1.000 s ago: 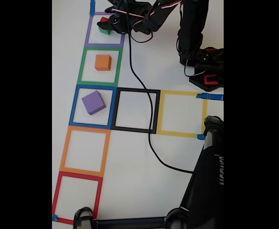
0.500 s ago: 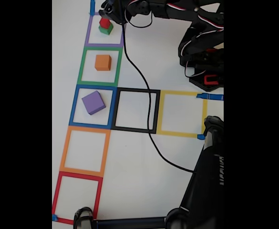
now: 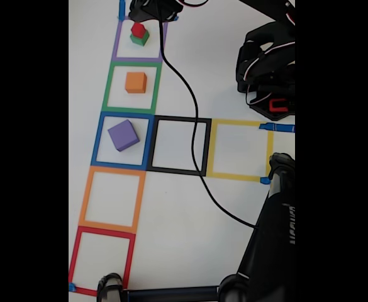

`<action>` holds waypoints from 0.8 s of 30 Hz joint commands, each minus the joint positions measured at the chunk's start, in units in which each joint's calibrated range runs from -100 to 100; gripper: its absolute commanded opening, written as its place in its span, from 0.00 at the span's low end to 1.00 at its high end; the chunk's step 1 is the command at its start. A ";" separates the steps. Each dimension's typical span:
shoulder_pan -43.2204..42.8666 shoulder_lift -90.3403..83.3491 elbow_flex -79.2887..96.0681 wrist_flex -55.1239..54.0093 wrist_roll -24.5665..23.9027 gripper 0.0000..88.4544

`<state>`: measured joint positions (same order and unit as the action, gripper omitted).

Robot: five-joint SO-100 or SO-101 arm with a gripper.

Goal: Tower of hanoi

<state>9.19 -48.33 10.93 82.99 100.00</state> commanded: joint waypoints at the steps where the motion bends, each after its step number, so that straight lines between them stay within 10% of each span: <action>1: -0.94 -2.90 -7.75 9.56 0.00 0.00; 12: 2.51 -14.85 20.34 -1.37 0.00 0.17; 24: 0.98 -20.26 61.25 -47.36 0.00 0.36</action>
<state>10.36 -67.75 64.14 50.75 99.64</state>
